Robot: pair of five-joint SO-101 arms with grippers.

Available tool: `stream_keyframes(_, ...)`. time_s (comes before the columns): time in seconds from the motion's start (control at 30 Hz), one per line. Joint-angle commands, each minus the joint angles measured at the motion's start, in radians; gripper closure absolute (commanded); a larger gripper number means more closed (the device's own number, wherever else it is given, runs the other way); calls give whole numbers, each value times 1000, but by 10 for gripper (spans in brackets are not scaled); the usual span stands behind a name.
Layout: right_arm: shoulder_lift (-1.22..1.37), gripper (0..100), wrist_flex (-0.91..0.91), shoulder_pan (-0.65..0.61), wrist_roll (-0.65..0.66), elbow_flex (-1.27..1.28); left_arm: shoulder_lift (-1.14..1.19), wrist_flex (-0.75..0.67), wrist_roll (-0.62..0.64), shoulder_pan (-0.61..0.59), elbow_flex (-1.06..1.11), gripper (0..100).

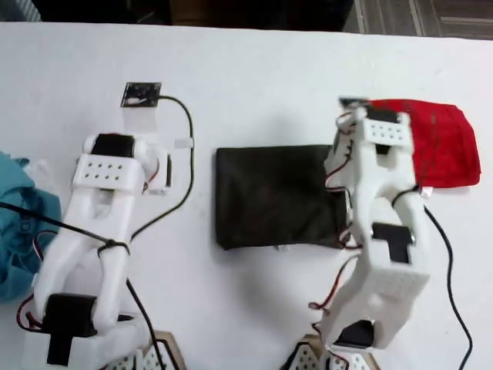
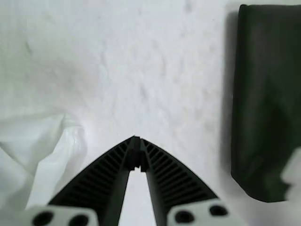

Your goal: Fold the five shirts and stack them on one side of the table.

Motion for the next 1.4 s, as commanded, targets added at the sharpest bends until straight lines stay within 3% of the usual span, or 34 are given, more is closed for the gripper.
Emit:
stream_keyframes(0.0, -173, 775, 4, -18, -8, -3, -51, -2, -9, -12, -41, 975)
stream_keyframes(0.17, -145, 773, -42, -111, -34, -2, -49, -2, -9, -12, -41, 975)
stream_keyframes(0.3, -54, 762, -96, -104, -104, -5, -49, 6, -9, -12, -39, 975)
stream_keyframes(0.47, 74, 676, -136, -93, -110, -5, -49, 0, -9, -43, -38, 975)
stream_keyframes(0.77, 226, 676, -206, -97, -120, -6, -49, -2, -9, -126, -41, 975)
stream_keyframes(1.03, 292, 731, -150, -148, -112, -23, -49, -2, -9, -126, -47, 975)
stream_keyframes(1.17, 297, 793, -45, -185, -110, -115, -49, -2, -9, -126, -61, 975)
stream_keyframes(1.37, 298, 793, 97, -220, -38, -232, -49, 3, -9, -126, -93, 975)
